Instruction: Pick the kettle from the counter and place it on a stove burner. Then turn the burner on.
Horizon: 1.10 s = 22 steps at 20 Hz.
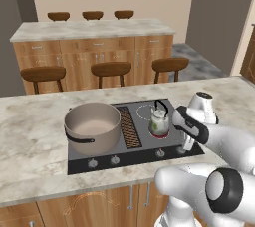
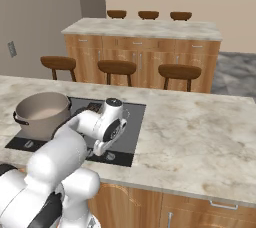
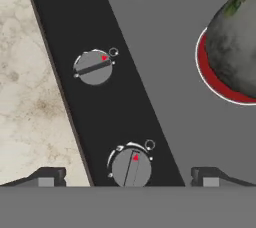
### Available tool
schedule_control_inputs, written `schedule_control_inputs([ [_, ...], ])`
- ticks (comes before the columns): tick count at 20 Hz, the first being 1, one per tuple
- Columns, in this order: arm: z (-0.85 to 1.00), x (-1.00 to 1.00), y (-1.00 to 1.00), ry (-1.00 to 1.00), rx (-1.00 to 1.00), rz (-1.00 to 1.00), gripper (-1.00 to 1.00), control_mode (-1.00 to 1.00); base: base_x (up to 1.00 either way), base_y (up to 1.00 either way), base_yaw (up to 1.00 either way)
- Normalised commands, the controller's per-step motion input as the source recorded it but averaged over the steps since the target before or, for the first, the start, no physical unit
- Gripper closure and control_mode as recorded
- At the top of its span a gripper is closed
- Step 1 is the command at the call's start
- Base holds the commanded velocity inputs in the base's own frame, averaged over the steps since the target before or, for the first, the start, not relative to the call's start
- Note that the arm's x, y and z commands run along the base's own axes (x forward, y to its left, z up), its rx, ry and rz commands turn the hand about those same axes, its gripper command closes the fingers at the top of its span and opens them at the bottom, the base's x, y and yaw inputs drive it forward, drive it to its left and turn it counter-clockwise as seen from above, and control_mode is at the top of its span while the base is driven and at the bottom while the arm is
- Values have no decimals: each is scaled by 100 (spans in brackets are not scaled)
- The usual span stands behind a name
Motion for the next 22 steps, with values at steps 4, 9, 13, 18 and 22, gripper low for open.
schedule_control_inputs([
  [4, 100, -6, 0, -36, 0, 0, -100, -100, 0, 0, 0],
  [9, 95, -78, -21, -27, 2, -7, -100, -100, 0, 0, 0],
  [13, 41, -100, -61, -41, 9, -7, -100, -100, 0, 0, 0],
  [18, 6, -76, -54, -24, 6, -16, -100, -100, 0, 0, 0],
  [22, 0, 0, 0, 0, 0, 0, -100, -100, 0, 0, 0],
])
